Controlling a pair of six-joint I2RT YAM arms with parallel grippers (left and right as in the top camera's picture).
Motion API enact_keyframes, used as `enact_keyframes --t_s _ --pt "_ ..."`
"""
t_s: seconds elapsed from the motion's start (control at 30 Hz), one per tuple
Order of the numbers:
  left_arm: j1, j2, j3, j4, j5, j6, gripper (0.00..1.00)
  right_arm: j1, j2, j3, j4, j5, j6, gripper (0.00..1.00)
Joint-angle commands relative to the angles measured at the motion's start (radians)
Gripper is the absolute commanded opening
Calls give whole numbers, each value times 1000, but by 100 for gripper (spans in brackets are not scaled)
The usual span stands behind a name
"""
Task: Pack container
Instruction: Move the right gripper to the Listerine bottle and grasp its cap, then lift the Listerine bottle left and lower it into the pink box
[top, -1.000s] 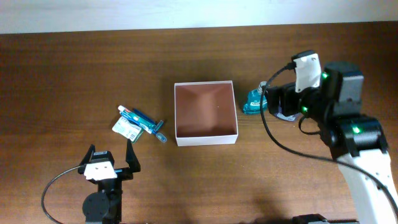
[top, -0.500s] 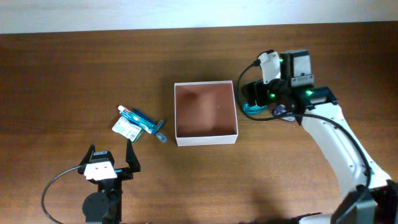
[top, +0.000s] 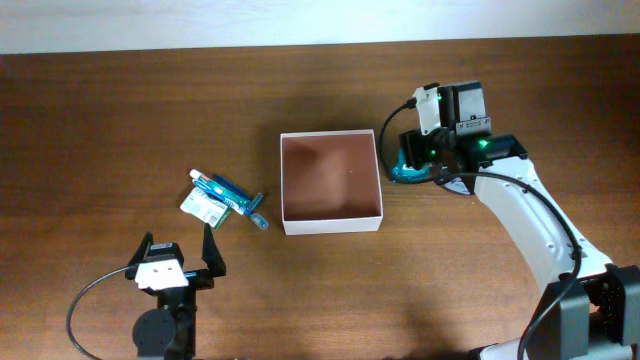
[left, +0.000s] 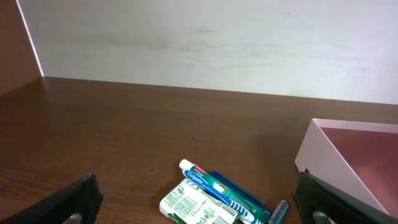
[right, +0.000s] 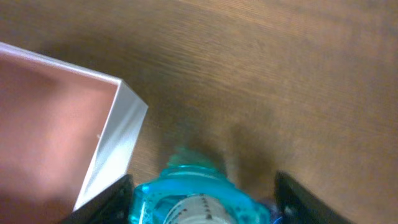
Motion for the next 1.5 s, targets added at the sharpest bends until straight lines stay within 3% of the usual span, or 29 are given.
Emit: enact_keyframes --t_s 0.0,0.1,0.23,0.43,0.7,1.03,1.47 --pt "6 -10 -8 2 11 13 99 7 2 19 3 37 10 52" --pt "6 -10 -8 2 11 13 99 7 1 20 3 38 10 41" --pt "6 -10 -8 2 11 13 99 7 -7 30 3 37 10 36" --pt "6 -10 -8 1 11 13 99 8 -50 94 -28 37 10 21" --pt "6 -10 -8 2 11 13 99 68 -92 208 -110 48 11 18" --pt "6 -10 -8 1 11 13 99 245 -99 504 -259 224 124 19" --pt "6 -10 -8 2 11 13 100 303 72 516 -253 213 354 19"
